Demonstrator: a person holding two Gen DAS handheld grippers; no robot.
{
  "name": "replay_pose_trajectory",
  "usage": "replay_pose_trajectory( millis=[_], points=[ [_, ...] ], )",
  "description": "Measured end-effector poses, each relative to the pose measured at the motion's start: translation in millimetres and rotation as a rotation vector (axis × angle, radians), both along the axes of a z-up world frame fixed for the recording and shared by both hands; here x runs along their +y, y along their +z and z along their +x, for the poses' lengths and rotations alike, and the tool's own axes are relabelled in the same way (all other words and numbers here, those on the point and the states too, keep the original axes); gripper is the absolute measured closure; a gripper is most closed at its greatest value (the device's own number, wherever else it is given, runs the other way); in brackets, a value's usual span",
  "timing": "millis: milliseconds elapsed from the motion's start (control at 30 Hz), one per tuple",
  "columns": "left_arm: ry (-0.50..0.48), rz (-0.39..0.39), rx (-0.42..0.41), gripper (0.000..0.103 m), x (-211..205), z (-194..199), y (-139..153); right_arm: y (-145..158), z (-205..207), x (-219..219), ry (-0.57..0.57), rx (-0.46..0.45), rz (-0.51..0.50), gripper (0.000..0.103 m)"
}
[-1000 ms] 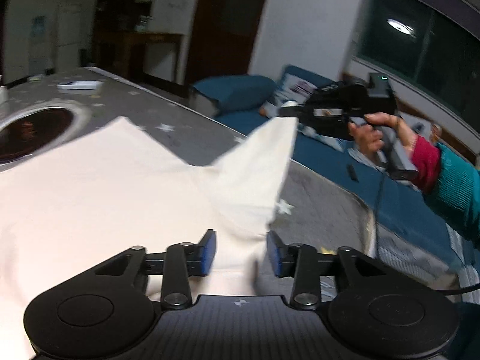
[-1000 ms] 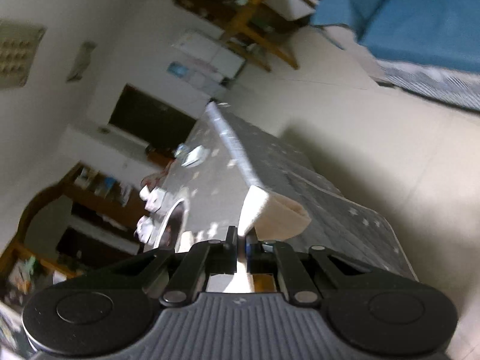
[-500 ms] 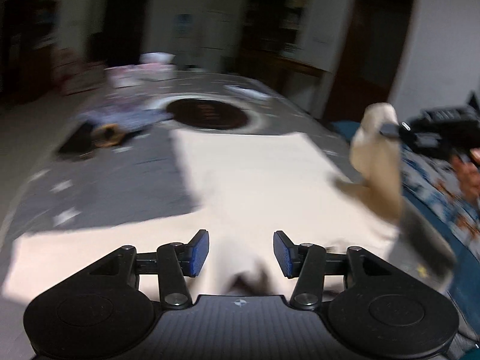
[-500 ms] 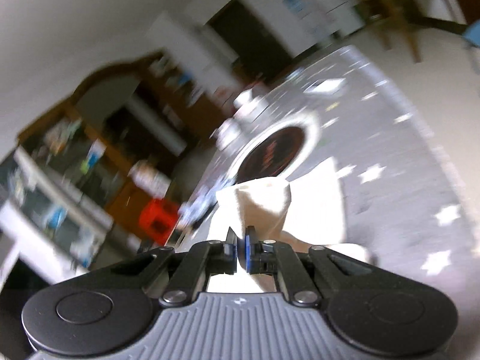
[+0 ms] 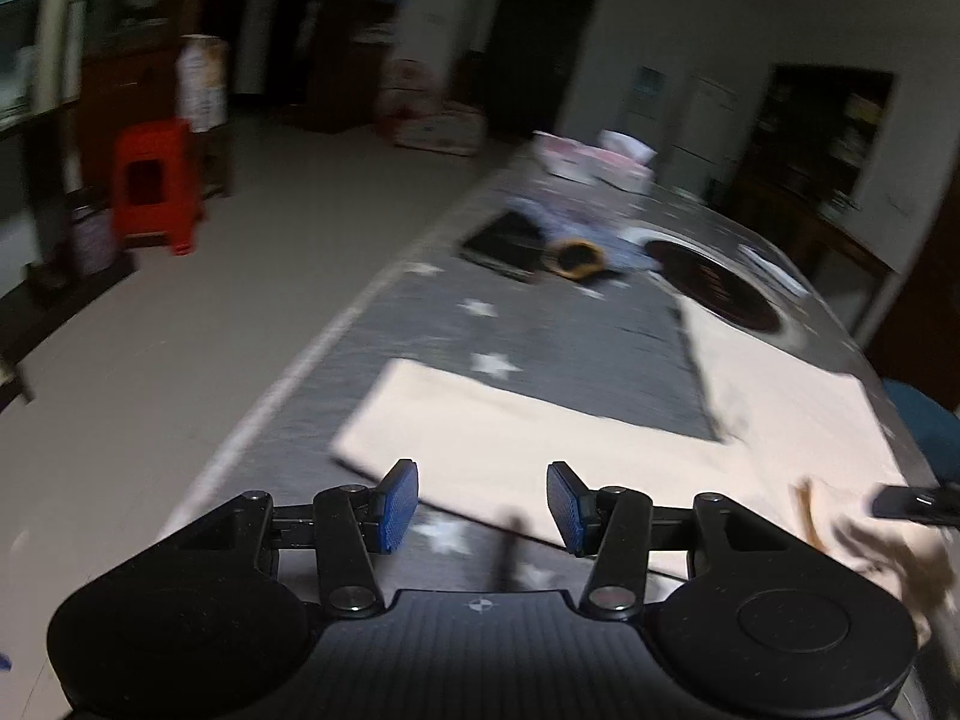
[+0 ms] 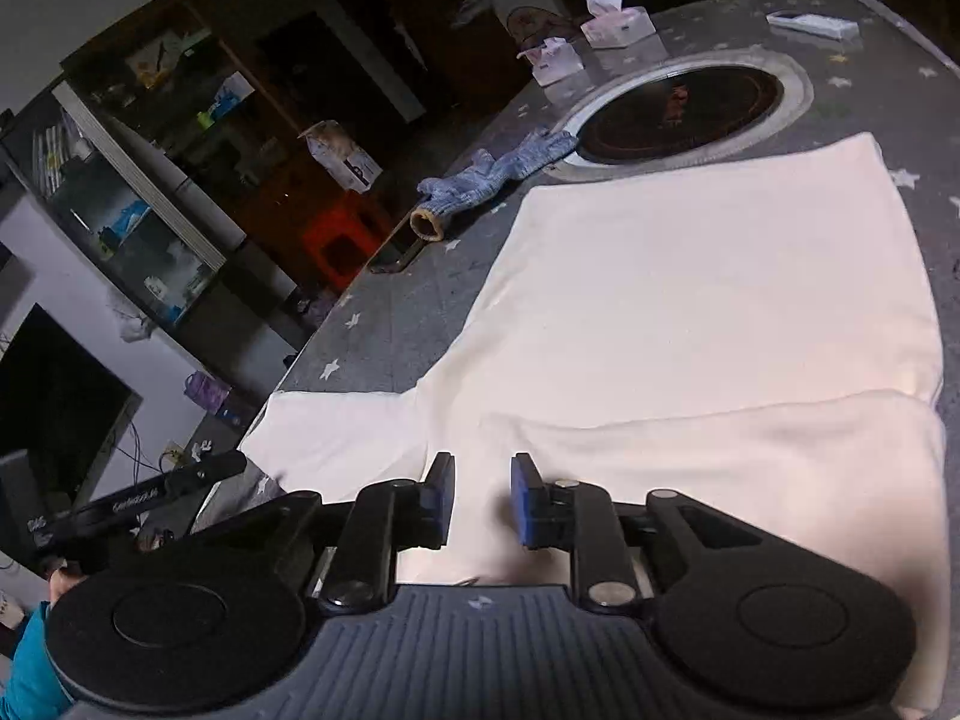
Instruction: Fold clothes
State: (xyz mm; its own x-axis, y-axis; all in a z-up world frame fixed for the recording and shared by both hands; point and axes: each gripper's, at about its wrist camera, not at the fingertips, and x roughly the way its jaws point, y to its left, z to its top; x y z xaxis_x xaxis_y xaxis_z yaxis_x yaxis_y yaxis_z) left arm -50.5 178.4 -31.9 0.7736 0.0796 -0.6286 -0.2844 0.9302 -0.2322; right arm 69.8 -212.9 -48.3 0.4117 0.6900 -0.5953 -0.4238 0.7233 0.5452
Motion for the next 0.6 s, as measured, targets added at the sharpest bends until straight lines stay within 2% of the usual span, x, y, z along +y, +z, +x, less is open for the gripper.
replay_pose_trajectory(
  millis=[100,333,433,467,500,600],
  points=[
    [0.05,-0.006,0.02,0.052,10,4,-6,12,-6,-10,-0.011,-0.036,-0.005,0.072],
    [0.117,-0.016,0.048,0.057,20,17,-20,40,-19,-22,-0.004,-0.144,-0.07,0.068],
    [0.138,0.003,0.04,0.078,24,22,-22,44,-20,-21,-0.006,-0.169,-0.091,0.067],
    [0.145,0.007,0.038,0.089,26,24,-23,45,-21,-22,-0.009,-0.175,-0.097,0.067],
    [0.154,0.001,0.036,0.094,29,26,-22,46,-20,-22,-0.013,-0.181,-0.102,0.067],
    [0.139,-0.05,-0.011,0.097,31,29,-12,48,-23,-27,-0.027,-0.198,-0.121,0.067]
  ],
)
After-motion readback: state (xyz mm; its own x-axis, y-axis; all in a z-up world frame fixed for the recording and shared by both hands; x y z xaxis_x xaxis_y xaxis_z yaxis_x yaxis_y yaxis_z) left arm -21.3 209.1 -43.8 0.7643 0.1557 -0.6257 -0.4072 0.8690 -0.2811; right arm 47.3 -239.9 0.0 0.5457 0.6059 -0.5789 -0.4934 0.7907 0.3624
